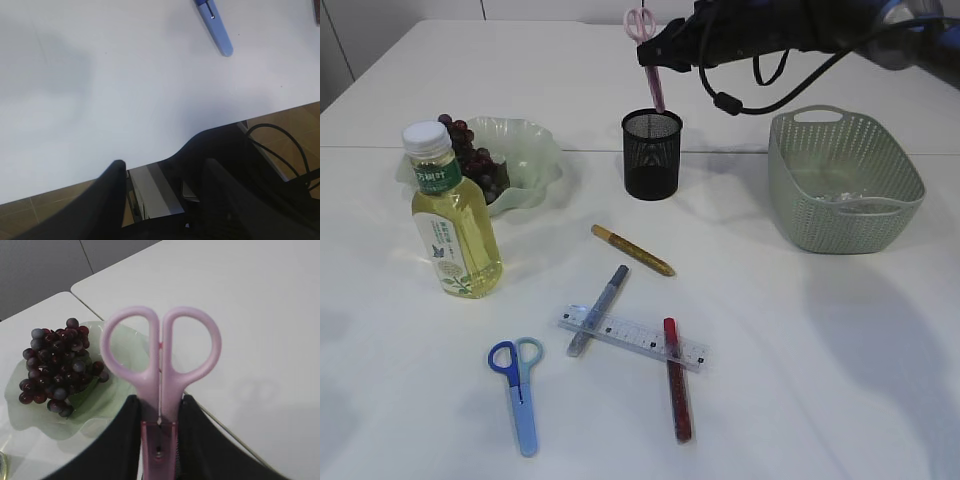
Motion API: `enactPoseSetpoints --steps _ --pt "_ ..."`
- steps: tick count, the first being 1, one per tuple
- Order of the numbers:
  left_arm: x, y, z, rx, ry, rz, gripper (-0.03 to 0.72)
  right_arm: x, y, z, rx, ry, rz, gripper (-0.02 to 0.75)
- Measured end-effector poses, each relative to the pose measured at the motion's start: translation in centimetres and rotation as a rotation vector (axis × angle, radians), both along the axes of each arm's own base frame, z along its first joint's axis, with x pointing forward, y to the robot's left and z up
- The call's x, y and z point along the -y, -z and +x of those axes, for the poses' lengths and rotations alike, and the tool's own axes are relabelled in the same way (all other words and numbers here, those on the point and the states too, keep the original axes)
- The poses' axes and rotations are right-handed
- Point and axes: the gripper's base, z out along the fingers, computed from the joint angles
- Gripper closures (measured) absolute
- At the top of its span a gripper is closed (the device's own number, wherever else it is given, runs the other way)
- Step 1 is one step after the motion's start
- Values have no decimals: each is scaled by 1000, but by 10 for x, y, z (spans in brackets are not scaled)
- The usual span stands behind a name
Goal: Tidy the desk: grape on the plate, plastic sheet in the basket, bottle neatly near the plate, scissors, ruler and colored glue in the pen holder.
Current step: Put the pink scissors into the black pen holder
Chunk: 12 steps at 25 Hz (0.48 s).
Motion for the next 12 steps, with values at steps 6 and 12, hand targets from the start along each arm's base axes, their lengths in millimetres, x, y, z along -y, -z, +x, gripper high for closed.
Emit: enactPoseSetpoints --steps 6,12 --pt "0 0 0 0 0 0 327 -3 29 11 67 -6 16 557" --pt "0 0 0 -1 -1 -5 329 -3 50 17 68 6 9 547"
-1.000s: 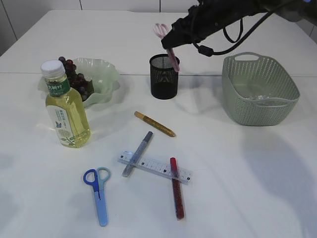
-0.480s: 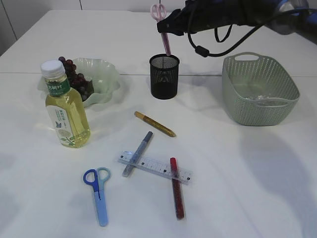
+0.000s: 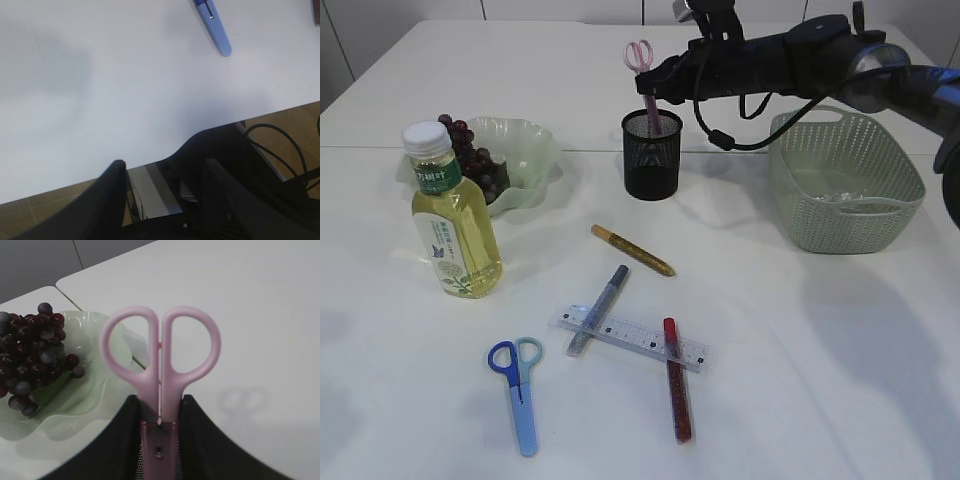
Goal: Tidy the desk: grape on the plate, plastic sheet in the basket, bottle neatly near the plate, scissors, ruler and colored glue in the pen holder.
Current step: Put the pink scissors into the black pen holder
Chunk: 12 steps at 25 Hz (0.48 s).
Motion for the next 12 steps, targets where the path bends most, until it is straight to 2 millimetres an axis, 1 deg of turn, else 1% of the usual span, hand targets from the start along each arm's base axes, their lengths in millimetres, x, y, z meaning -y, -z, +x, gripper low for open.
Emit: enactPoseSetpoints --steps 2,7,12 --pt "0 0 0 0 0 -2 329 0 3 1 -3 10 9 523" --pt "1 0 0 -2 -1 -8 329 0 5 2 -7 17 17 414" --pt "1 0 0 -2 -2 -10 329 0 4 2 -7 17 18 393"
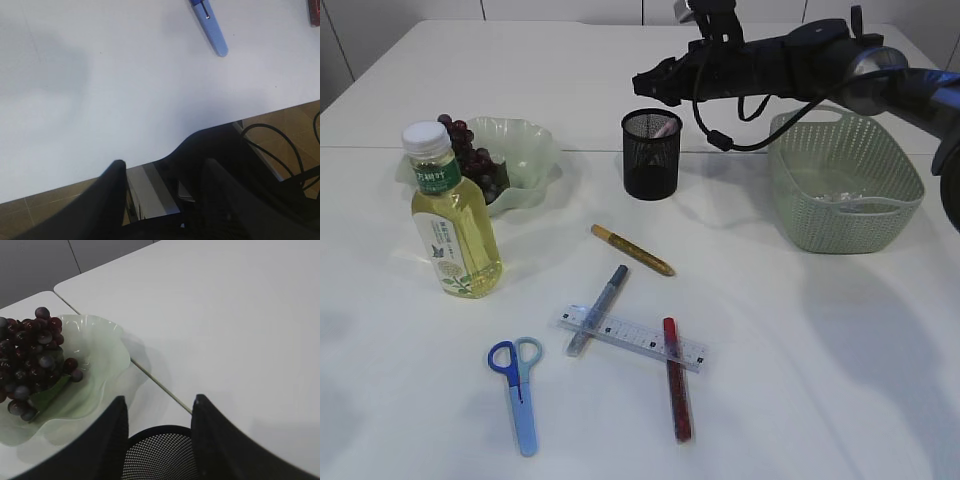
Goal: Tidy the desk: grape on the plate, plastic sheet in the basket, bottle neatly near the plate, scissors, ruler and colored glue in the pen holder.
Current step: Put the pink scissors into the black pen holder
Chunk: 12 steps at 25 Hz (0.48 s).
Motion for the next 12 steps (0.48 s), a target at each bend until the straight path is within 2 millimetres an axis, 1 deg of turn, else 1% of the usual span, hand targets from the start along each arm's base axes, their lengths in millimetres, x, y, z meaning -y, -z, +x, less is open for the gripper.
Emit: enactPoseSetpoints --steps 2,5,6,8,10,12 --pt "0 0 0 0 0 0 329 0 0 0 -21 5 17 392" --pt "0 0 0 0 0 0 334 1 -5 -4 -118 25 37 391" --pt "0 0 0 0 0 0 335 2 -8 -7 -151 26 1 391" --pt "0 0 0 0 0 0 335 7 -19 -16 -262 51 -66 391" --pt "0 0 0 0 0 0 335 15 -38 -28 -374 105 -152 391" --pt "0 0 0 0 0 0 335 23 -59 -42 -505 177 -188 391"
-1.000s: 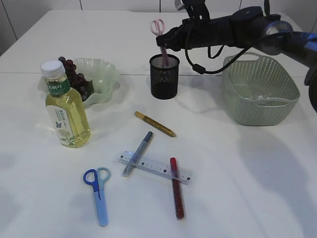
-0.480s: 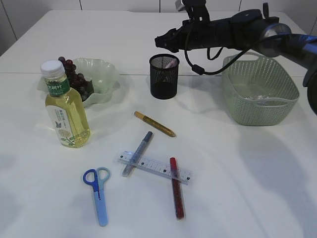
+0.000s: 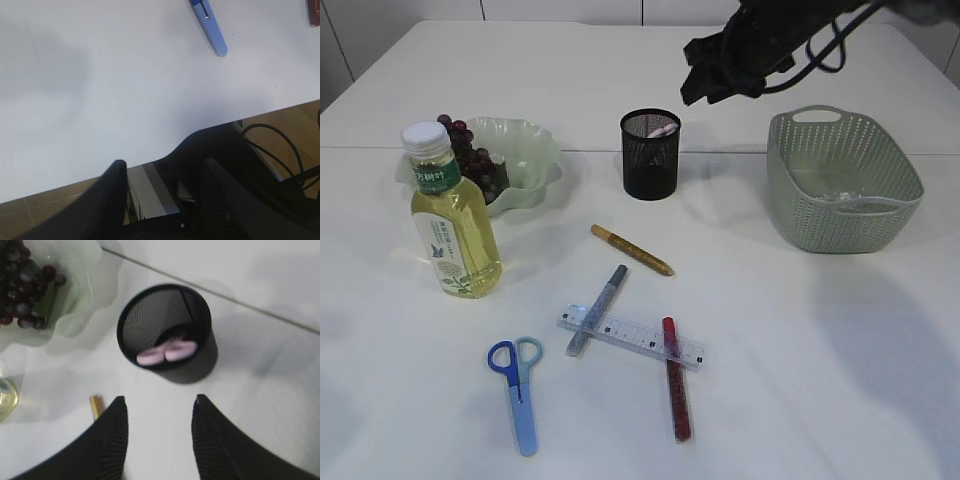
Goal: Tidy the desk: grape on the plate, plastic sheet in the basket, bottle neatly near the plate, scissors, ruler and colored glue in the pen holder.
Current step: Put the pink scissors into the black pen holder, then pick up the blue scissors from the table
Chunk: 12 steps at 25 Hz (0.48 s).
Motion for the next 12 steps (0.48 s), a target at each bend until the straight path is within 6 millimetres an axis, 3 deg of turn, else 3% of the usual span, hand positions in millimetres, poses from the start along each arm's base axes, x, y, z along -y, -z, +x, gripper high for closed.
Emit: enactPoseSetpoints --steps 4,12 --pt "0 0 0 0 0 0 335 12 -42 -28 -134 94 -59 391" --pt "0 0 0 0 0 -2 335 16 -104 -59 -108 237 -18 391"
